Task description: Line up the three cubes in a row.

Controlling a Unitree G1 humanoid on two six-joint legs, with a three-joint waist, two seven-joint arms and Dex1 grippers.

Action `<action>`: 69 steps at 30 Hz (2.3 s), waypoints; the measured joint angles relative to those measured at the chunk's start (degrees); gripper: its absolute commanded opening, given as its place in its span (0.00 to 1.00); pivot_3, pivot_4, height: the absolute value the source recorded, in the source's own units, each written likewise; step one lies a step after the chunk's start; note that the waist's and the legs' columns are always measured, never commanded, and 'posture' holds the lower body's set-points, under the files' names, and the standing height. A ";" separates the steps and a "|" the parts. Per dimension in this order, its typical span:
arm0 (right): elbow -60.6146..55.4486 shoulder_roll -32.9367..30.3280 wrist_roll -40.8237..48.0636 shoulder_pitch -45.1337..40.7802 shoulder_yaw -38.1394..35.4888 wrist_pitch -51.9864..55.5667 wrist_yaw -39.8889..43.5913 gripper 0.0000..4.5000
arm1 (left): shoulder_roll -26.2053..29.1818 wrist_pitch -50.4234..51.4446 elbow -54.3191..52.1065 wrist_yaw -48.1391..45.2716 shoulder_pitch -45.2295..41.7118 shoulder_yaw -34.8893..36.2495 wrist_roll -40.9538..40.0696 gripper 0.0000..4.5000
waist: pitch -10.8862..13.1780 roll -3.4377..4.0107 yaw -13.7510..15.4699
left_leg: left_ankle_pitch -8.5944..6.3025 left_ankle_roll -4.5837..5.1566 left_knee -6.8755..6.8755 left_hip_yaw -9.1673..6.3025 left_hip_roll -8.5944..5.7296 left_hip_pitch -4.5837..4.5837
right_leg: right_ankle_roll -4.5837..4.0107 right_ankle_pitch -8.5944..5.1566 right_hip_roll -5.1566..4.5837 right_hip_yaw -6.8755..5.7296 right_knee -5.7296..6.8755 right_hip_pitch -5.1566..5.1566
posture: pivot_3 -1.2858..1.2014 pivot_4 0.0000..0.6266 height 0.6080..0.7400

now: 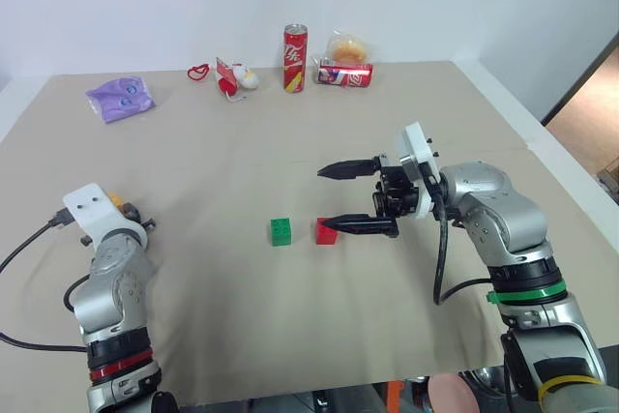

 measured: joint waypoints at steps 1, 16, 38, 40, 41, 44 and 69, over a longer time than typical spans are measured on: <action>0.00 0.00 0.00 0.00 0.00 -0.09 0.00 1.00 | 0.12 -0.05 0.09 -0.21 0.00 -0.09 0.05 0.30 | 0.00 0.00 0.00 | 0.00 0.00 -0.01 0.00 0.00 0.00 | 0.03 0.02 0.00 0.00 0.00 0.00 | 0.52 0.24 1.00; -1.98 -4.64 1.14 3.20 -0.45 0.76 3.57 1.00 | 18.32 -29.07 11.63 -53.90 1.43 -12.33 -5.37 0.30 | 0.04 -0.04 -0.23 | -0.02 -0.01 -0.12 0.12 0.06 -0.06 | -0.32 -0.19 -0.02 -0.01 -0.03 -0.14 | 0.52 0.24 1.00; -10.52 -16.11 4.63 17.88 -11.15 4.38 0.24 1.00 | 23.78 -38.96 27.62 -97.47 -3.78 -26.13 -7.33 0.30 | 0.05 -0.04 -0.19 | -0.03 0.01 -0.11 0.12 0.01 -0.15 | -0.27 -0.22 -0.12 -0.06 -0.09 -0.17 | 0.52 0.24 1.00; -11.03 -16.10 4.77 17.94 -11.15 4.71 -0.72 1.00 | 23.50 -39.78 28.40 -98.07 -3.79 -26.44 -7.00 0.30 | 0.05 -0.04 -0.14 | -0.03 0.01 -0.10 0.13 0.00 -0.16 | -0.26 -0.22 -0.13 -0.06 -0.09 -0.17 | 0.52 0.24 1.00; -11.23 -16.10 4.85 17.99 -11.15 4.77 -0.98 1.00 | 23.50 -39.92 28.60 -98.38 -3.80 -26.46 -6.83 0.30 | 0.05 -0.04 -0.14 | -0.03 0.01 -0.10 0.13 0.00 -0.16 | -0.26 -0.22 -0.13 -0.05 -0.09 -0.17 | 0.52 0.24 1.00; -11.40 -16.10 5.31 17.99 -11.15 4.97 -1.54 1.00 | 23.57 -41.29 30.42 -99.65 -4.10 -26.52 -6.17 0.30 | 0.05 -0.04 -0.14 | -0.03 0.01 -0.10 0.13 -0.01 -0.16 | -0.26 -0.22 -0.13 -0.05 -0.09 -0.17 | 0.52 0.24 1.00; -10.31 -15.14 5.24 15.29 -10.61 4.28 -1.65 1.00 | 27.61 -54.03 46.10 -110.29 -9.64 -27.36 -1.89 0.30 | 0.05 -0.03 -0.09 | -0.03 0.03 -0.10 0.12 0.01 -0.12 | -0.25 -0.22 -0.13 -0.06 -0.07 -0.14 | 0.52 0.24 1.00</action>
